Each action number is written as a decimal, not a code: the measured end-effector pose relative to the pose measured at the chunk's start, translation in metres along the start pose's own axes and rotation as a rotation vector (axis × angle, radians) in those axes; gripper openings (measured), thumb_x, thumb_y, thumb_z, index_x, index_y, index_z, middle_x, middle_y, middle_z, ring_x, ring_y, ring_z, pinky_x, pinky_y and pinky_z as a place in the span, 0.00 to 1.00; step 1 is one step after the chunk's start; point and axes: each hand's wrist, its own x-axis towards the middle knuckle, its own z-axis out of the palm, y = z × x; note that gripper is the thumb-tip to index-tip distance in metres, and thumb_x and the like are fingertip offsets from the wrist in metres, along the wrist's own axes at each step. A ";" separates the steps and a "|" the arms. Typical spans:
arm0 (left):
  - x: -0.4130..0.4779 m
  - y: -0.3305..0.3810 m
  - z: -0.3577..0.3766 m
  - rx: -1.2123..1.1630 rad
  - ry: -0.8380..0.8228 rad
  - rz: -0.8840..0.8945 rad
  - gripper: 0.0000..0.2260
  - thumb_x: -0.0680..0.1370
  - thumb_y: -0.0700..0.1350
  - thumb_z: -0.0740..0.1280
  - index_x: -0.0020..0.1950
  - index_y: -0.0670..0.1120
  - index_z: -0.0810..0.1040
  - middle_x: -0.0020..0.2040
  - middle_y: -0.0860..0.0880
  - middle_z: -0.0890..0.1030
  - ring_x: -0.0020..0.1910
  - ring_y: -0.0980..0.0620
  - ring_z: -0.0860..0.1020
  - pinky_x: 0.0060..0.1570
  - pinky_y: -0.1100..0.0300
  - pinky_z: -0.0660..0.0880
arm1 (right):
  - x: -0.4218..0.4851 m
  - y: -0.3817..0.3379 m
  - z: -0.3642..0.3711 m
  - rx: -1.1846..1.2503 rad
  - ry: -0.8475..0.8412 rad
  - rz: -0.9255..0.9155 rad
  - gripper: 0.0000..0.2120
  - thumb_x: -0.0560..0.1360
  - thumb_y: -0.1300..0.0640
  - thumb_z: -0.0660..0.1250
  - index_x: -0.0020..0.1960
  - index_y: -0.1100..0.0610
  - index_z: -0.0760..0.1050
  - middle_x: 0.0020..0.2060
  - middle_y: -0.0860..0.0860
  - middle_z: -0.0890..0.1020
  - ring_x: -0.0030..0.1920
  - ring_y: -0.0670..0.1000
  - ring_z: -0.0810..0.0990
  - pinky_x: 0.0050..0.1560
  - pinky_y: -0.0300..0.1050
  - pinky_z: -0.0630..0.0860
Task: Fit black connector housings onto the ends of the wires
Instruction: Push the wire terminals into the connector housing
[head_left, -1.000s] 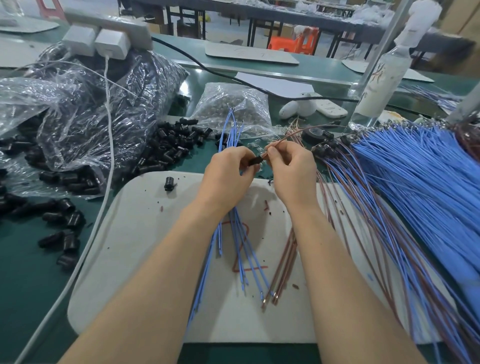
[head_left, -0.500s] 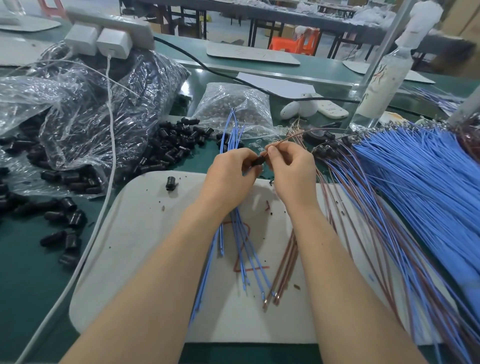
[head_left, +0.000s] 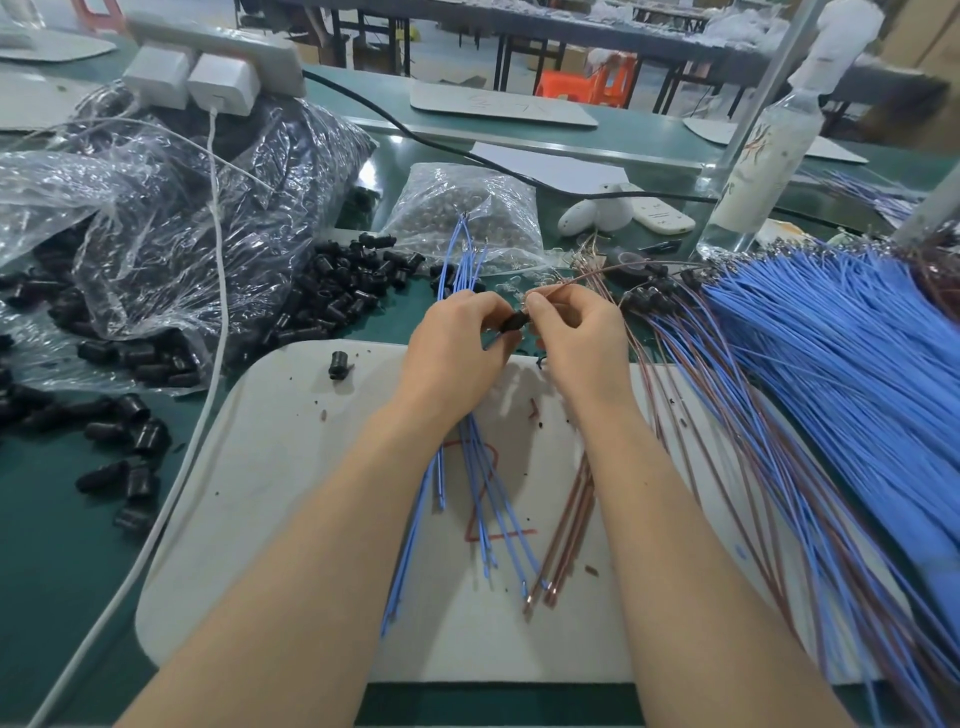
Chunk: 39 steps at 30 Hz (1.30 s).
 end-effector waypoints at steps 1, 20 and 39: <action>0.000 0.000 0.000 0.005 0.002 0.004 0.06 0.75 0.42 0.69 0.51 0.46 0.81 0.48 0.49 0.81 0.50 0.49 0.77 0.54 0.52 0.74 | 0.000 0.000 0.000 -0.001 0.002 -0.001 0.04 0.76 0.58 0.66 0.43 0.55 0.79 0.36 0.48 0.81 0.41 0.50 0.81 0.50 0.50 0.79; -0.002 0.006 0.000 0.021 0.038 0.090 0.08 0.76 0.42 0.68 0.54 0.45 0.81 0.49 0.48 0.81 0.51 0.47 0.76 0.54 0.54 0.71 | 0.001 -0.003 -0.004 0.207 0.110 0.013 0.11 0.79 0.56 0.63 0.39 0.52 0.78 0.34 0.48 0.82 0.36 0.43 0.79 0.45 0.48 0.78; -0.002 0.011 -0.006 -0.071 0.149 0.110 0.09 0.76 0.41 0.68 0.55 0.43 0.81 0.48 0.47 0.81 0.49 0.48 0.76 0.53 0.55 0.72 | -0.005 -0.013 0.002 0.224 0.039 -0.030 0.10 0.79 0.57 0.63 0.39 0.51 0.77 0.33 0.46 0.79 0.37 0.45 0.77 0.46 0.50 0.76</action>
